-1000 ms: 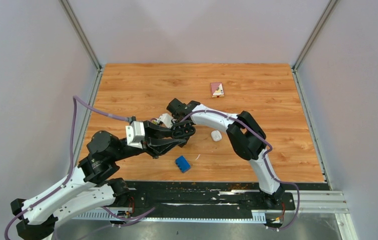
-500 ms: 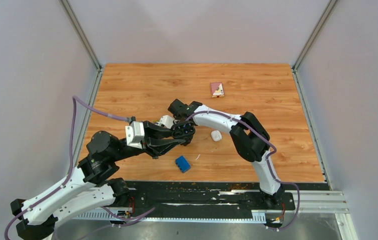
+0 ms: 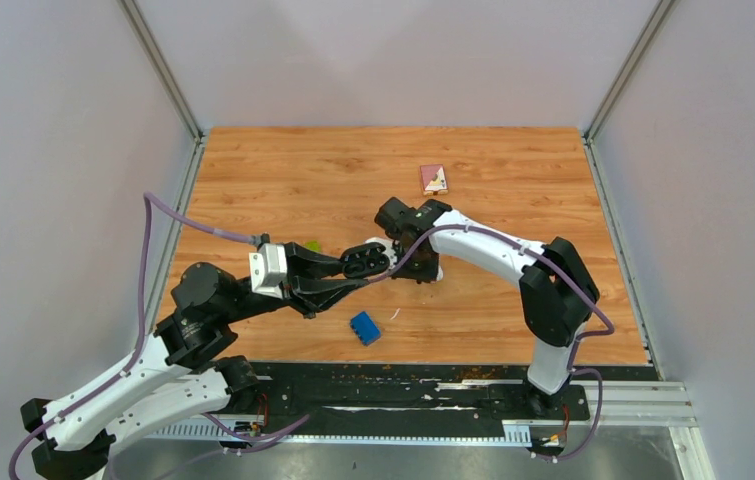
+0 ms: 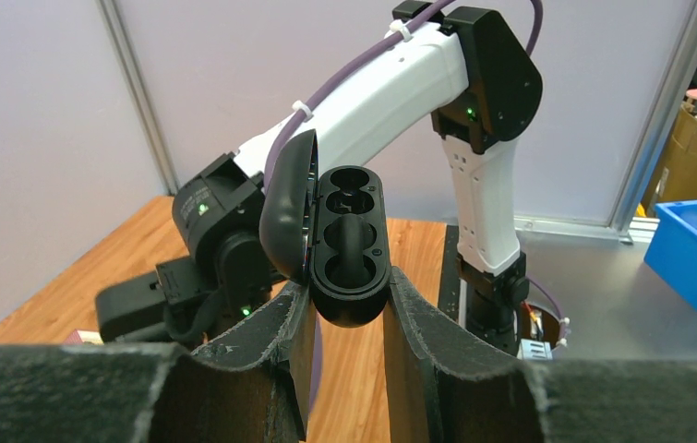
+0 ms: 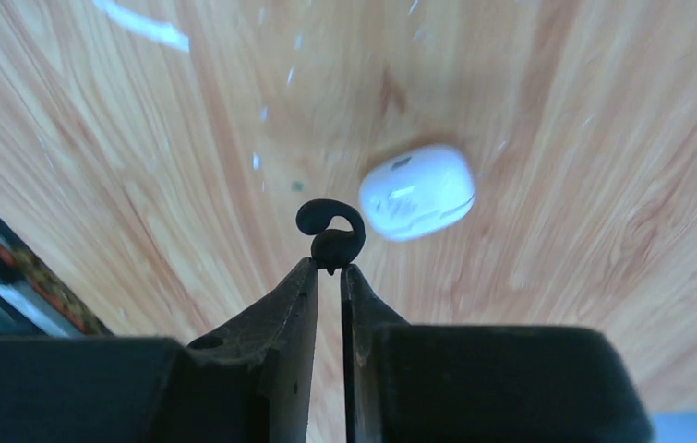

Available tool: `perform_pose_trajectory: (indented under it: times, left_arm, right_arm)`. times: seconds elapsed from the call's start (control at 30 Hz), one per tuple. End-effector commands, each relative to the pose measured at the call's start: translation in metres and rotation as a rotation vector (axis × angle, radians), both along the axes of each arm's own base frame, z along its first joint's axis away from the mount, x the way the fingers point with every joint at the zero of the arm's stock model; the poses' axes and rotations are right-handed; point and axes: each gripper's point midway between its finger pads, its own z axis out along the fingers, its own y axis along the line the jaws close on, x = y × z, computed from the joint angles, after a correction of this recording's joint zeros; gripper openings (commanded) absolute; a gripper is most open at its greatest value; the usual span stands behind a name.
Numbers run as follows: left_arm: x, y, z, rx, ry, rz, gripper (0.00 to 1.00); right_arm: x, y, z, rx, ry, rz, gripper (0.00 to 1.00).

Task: Insert the wireless bluetooth earbuds into the charging case
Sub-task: Pick up the earbud from the center of the board.

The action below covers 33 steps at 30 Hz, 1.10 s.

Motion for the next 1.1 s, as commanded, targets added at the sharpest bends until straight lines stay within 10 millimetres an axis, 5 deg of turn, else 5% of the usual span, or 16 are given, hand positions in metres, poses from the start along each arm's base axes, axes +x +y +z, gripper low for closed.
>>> perform_pose_trajectory:
  times: [0.0,0.13,0.3,0.5,0.77,1.07]
  left_arm:
    - [-0.005,0.0,0.008,-0.033,-0.012,-0.021,0.0]
    - [-0.004,-0.003,0.008,-0.033,-0.007,-0.03,0.0]
    - [-0.005,-0.003,0.011,-0.033,-0.006,-0.034,0.0]
    - [-0.004,-0.004,0.009,-0.031,-0.004,-0.032,0.0]
    - [-0.003,-0.006,0.007,-0.036,0.01,-0.037,0.0]
    - [-0.003,-0.004,0.008,-0.033,0.013,-0.026,0.0]
  right_arm:
    - [-0.008,-0.042,0.009,-0.266,-0.053,0.144,0.12]
    - [-0.009,-0.005,0.016,-0.248,-0.053,0.191,0.26]
    - [-0.011,0.038,0.025,-0.108,0.001,0.173,0.3]
    - [-0.016,0.023,0.026,-0.109,0.015,0.194,0.27]
    - [-0.04,0.021,0.046,0.246,0.202,0.116,0.16]
    - [-0.075,0.007,0.031,0.526,0.038,0.322,0.15]
